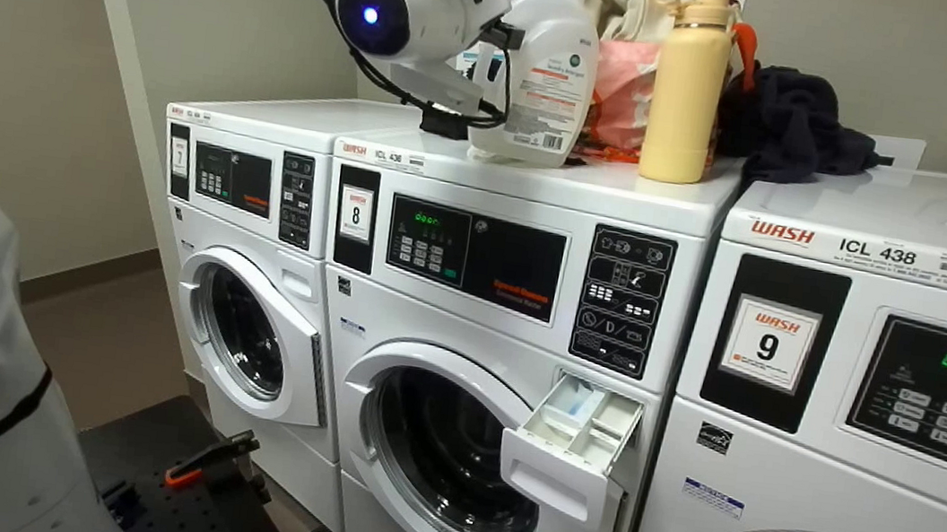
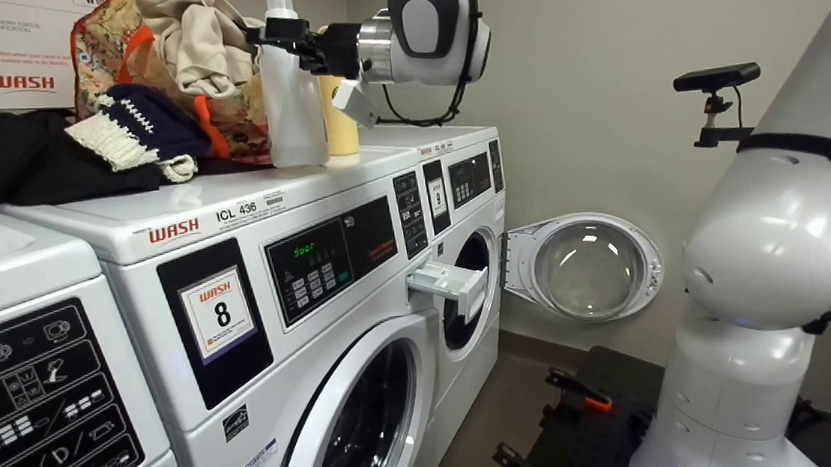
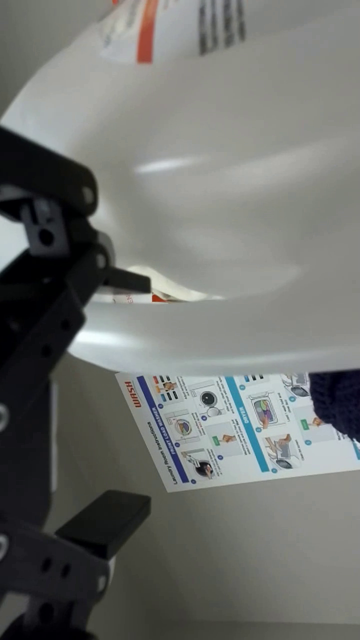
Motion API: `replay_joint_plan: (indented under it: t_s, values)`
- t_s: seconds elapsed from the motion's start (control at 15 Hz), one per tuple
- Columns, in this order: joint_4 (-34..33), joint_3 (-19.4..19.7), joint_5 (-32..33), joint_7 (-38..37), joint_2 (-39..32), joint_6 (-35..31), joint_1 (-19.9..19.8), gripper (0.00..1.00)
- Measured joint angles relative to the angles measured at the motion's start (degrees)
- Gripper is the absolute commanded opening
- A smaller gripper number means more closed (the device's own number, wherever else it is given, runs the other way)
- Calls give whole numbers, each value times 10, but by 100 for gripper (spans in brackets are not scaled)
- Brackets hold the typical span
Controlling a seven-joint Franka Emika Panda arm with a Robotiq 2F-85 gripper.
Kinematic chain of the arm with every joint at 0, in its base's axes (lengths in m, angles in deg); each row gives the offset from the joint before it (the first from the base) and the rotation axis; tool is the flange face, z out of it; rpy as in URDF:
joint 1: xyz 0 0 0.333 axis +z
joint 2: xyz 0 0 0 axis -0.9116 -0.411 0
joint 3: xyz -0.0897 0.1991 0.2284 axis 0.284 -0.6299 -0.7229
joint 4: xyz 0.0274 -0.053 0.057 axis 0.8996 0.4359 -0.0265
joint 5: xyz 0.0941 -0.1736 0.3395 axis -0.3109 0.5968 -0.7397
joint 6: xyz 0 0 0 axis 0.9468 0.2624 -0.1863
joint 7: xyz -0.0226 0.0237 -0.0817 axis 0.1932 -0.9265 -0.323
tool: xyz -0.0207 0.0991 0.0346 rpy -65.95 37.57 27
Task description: Pour some liquid from the white container into the washing machine soap chamber
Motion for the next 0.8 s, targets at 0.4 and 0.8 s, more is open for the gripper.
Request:
replay_joint_plan:
  t_s: [0.4,0.8]
  values:
    - [0,0,1,-13,3,-39,5,100]
    - [1,0,4,-22,24,-127,9,100]
